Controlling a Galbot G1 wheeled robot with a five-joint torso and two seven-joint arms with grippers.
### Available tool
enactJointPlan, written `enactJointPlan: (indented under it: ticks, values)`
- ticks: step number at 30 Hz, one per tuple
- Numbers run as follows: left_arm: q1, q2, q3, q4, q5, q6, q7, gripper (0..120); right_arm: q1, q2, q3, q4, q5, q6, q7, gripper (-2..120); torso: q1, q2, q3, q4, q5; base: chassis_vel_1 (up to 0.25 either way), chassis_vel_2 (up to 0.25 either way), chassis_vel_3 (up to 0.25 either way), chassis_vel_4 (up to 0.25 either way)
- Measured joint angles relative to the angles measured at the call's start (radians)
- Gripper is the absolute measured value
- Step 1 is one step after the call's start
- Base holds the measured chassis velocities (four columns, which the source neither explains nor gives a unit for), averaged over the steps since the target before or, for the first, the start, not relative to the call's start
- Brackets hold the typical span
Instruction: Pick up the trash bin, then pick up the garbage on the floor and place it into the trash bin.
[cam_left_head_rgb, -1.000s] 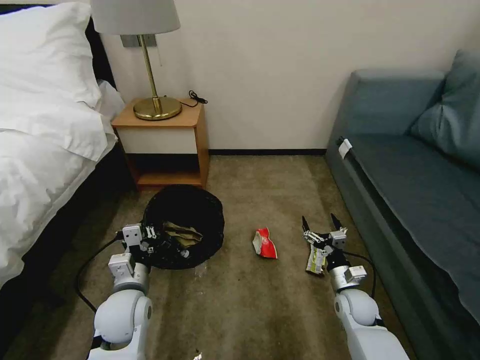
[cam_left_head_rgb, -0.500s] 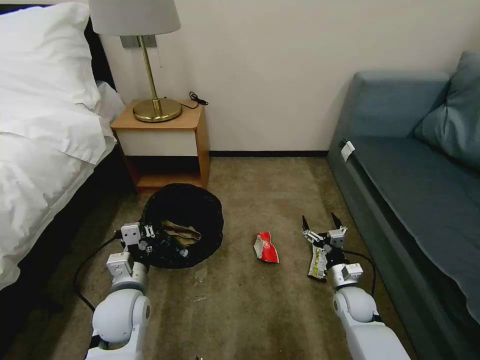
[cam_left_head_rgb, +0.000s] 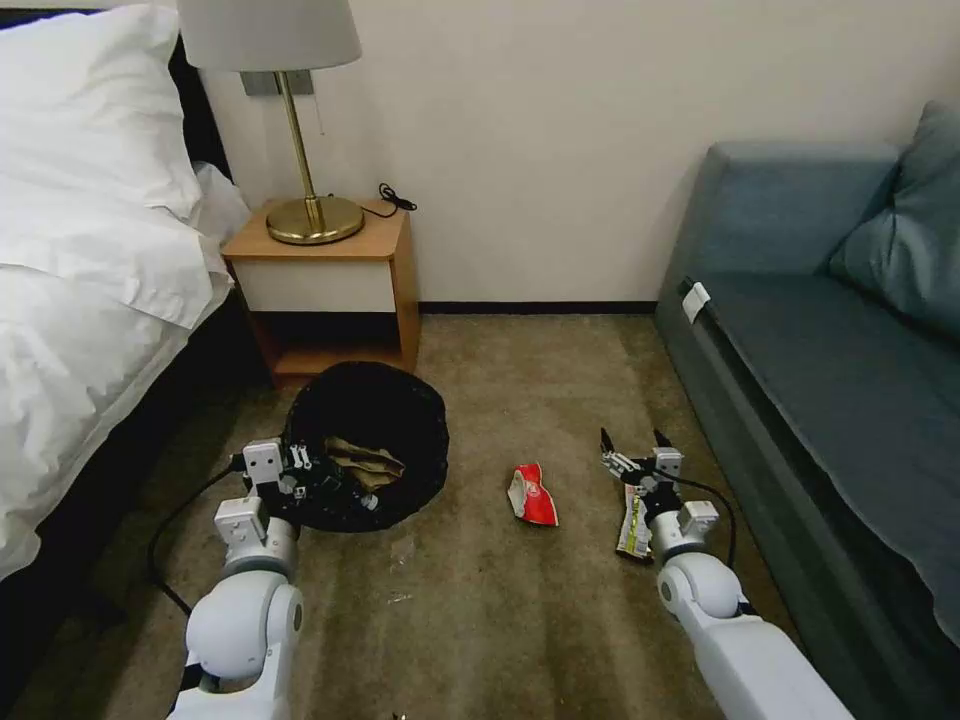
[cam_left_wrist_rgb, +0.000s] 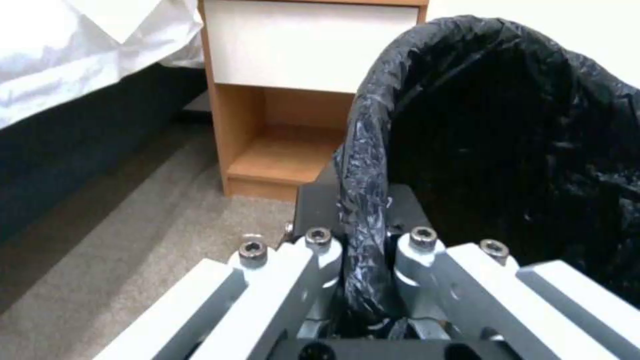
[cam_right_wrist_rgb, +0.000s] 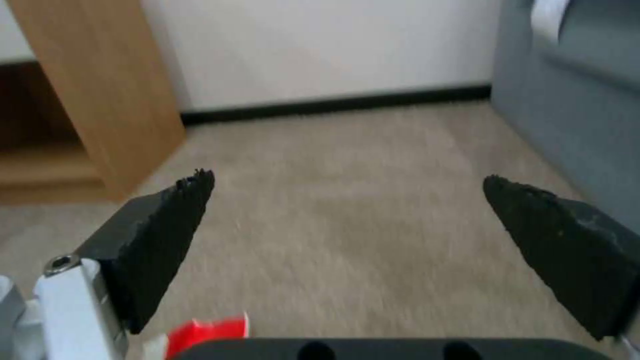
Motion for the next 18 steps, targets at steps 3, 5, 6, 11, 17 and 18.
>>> enactJointPlan:
  ticks: [3,5,6,11,17,18]
  values:
    - [0.008,0.0,0.0,0.005,0.004,-0.003,0.0,4,0.036,-0.021,-0.051,-0.053,0.077,-0.016,0.01,100,0.0,0.0,0.0,0.0002,-0.0002,0.0,0.0,0.0,0.0]
    - [0.008,0.001,-0.001,0.006,0.005,-0.004,0.001,4,0.043,-0.022,-0.058,-0.065,0.093,-0.022,0.01,100,0.0,0.0,0.0,0.0001,-0.0002,0.0,0.0,0.0,0.0]
    - [0.009,0.002,-0.003,0.008,0.006,-0.006,0.001,4,0.054,-0.022,-0.069,-0.084,0.12,-0.034,0.01,100,0.0,0.0,0.0,0.0,-0.0002,0.0,0.0,0.0,0.0]
    - [0.014,0.001,-0.014,0.008,0.014,-0.013,0.001,4,0.099,0.021,-0.08,-0.173,0.176,-0.083,-0.005,100,0.0,0.0,0.0,0.0003,0.0,0.0,0.0,0.0,0.0]
    - [0.018,-0.007,-0.01,0.007,0.028,-0.02,0.002,4,0.157,0.066,-0.074,-0.287,0.144,-0.125,-0.019,100,0.0,0.0,0.0,0.0001,-0.0001,0.0,0.0,0.0,0.0]
    - [0.018,-0.007,-0.01,0.007,0.028,-0.02,0.002,4,0.157,0.066,-0.074,-0.287,0.144,-0.125,-0.019,100,0.0,0.0,0.0,0.0001,-0.0001,0.0,0.0,0.0,0.0]
